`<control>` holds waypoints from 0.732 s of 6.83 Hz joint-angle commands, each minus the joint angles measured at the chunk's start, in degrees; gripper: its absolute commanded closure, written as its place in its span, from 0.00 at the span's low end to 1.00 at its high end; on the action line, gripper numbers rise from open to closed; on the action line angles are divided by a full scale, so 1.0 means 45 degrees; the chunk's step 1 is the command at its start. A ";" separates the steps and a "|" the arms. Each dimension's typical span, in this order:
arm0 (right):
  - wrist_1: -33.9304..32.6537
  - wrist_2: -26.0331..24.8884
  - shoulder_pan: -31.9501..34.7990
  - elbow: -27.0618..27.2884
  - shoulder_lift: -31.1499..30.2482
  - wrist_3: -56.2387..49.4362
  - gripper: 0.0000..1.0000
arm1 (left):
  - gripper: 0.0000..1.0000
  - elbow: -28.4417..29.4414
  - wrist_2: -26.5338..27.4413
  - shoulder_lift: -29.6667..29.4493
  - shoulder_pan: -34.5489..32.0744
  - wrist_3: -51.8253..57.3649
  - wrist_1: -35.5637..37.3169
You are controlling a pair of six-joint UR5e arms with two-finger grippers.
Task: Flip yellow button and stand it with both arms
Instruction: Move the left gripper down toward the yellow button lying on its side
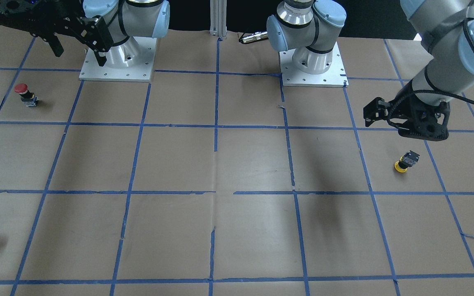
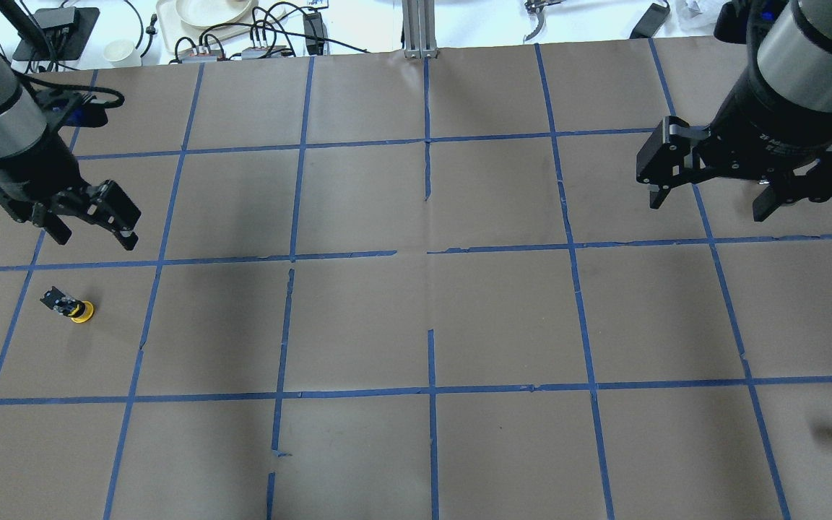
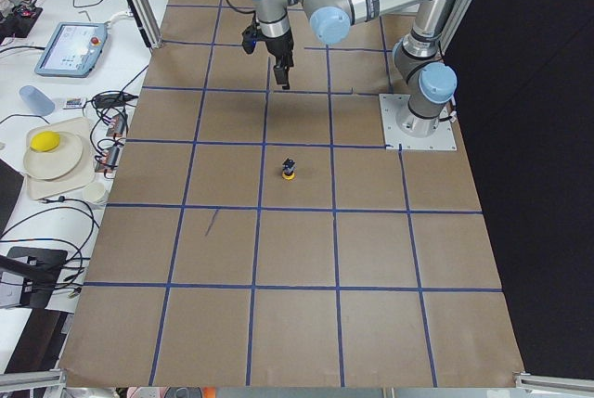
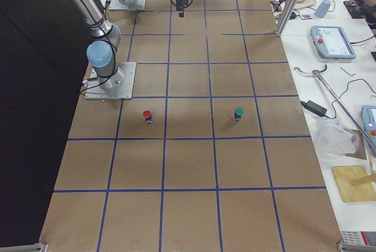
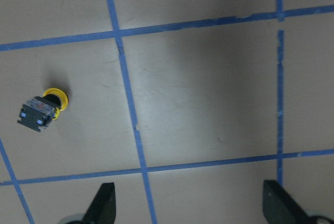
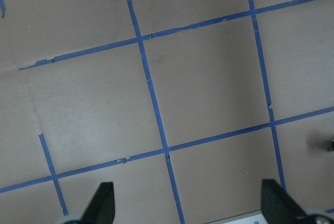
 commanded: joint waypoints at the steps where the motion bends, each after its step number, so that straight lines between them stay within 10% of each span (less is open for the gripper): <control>1: -0.0050 0.0009 -0.0024 0.0015 0.0047 0.0073 0.00 | 0.00 -0.1139 0.0434 -0.0948 0.2133 0.4260 0.2828; 5: 0.0007 -0.0810 -0.0024 0.1361 -0.0070 0.0073 0.00 | 0.01 -0.1745 0.0336 -0.2221 0.3292 0.9487 0.4688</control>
